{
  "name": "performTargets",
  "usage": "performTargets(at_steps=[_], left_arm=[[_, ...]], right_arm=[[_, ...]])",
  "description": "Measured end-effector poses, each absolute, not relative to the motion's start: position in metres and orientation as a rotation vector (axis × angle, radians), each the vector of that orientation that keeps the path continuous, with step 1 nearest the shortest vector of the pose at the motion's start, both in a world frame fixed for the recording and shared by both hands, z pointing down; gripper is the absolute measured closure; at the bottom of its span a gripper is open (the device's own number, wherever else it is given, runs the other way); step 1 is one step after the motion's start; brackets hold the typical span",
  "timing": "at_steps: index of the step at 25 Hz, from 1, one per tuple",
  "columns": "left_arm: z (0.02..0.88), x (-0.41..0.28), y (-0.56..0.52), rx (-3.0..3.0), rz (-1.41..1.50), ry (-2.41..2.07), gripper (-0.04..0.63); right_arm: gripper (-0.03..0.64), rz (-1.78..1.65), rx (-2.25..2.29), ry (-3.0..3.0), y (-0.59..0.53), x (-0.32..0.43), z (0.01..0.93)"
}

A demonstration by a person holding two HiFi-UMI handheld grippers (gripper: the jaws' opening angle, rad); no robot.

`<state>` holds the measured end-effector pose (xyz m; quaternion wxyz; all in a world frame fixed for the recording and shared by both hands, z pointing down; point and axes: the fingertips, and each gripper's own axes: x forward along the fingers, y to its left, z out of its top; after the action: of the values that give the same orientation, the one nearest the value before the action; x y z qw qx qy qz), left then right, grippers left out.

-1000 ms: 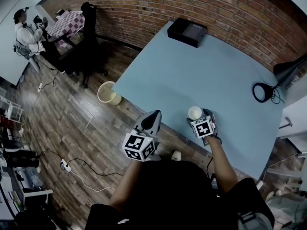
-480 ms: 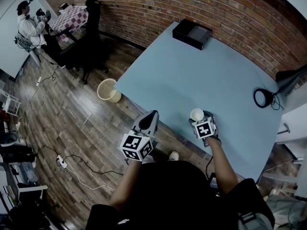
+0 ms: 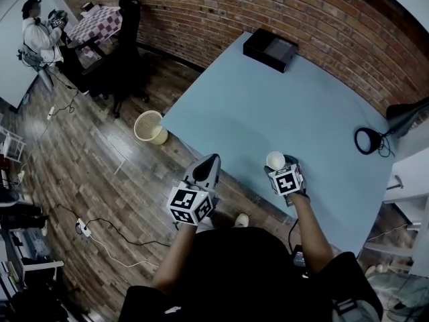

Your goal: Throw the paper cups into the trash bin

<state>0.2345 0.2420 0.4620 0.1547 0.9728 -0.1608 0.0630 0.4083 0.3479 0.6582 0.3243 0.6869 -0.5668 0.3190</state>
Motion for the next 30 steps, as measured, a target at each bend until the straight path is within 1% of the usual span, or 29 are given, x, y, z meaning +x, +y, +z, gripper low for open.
performTargets(at_steps=[8, 30], left_arm=[[0.459, 0.221, 0.214, 2.821, 0.185, -0.554, 0.586], [0.464, 0.147, 0.085, 2.750, 0.157, -0.786, 0.586]], right_arm=[[0.261, 0.778, 1.774, -1.566, 0.296, 0.385, 0.638], [0.265, 0.668, 1.599, -1.764, 0.119, 0.293, 0.611]])
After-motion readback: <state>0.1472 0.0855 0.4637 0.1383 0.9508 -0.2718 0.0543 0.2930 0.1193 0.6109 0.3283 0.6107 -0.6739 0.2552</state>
